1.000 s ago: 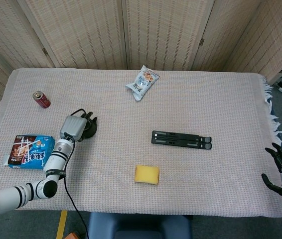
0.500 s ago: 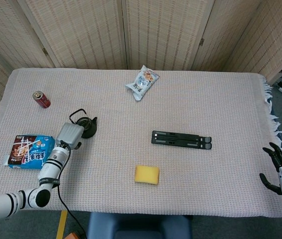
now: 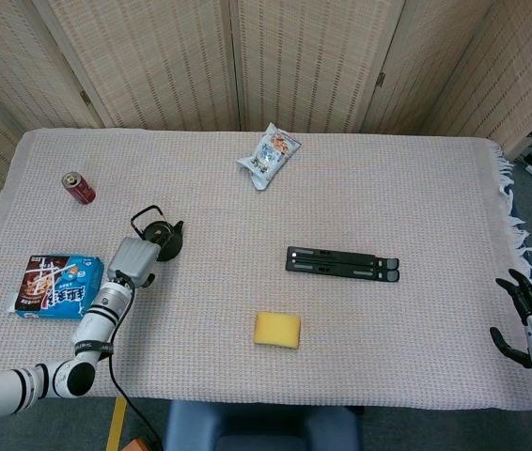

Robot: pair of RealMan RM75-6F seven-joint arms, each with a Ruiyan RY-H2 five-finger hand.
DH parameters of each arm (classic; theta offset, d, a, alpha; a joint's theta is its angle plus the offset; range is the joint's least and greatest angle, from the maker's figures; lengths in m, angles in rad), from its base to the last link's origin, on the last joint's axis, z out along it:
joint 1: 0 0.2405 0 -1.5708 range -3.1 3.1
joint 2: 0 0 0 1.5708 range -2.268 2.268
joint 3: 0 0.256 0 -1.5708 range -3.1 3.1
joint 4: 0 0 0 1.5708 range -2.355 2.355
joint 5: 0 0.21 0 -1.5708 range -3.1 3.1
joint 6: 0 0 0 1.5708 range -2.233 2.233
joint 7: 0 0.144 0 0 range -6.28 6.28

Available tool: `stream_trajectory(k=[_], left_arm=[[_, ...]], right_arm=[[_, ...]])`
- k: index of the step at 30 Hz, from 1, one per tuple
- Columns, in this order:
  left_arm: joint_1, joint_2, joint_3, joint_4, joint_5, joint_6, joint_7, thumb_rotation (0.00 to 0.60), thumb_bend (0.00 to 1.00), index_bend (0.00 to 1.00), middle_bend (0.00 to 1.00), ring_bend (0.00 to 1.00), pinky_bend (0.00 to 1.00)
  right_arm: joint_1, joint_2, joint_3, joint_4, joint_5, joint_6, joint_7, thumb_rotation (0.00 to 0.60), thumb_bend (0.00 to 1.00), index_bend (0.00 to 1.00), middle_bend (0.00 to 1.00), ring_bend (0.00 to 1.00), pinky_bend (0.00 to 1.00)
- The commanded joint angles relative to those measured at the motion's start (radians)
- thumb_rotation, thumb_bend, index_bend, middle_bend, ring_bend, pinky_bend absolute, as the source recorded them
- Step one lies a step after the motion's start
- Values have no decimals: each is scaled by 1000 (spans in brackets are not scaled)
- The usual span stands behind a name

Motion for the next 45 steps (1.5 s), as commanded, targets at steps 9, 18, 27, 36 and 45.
stream_trajectory(k=[9,18,27,36,45], left_arm=[[9,9,-8,-1,-15,9,-2,600,272,111,194,761,731],[17,18,-13,4,-26,20,2,600,272,112,194,759,731],[15,11,-17,35,-58,4,12,600,272,112,194,757,731],[18,5,-16,37,-57,-2,9,600,272,113,194,757,731],[57,53,-50,-35,17,87,-64,600,272,123,194,687,670]], right_arm=[[-2,-1,-1,1,-1,4,3,600,344,155,116,214,92],[-1,1,-1,0,-4,4,3,600,344,155,116,214,92],[-2,1,-2,1,-5,6,5,600,344,155,116,214,92],[-2,0,-1,3,-3,6,6,600,344,155,116,214,92],[-3,8,1,0,2,6,4,600,344,155,116,214,91]])
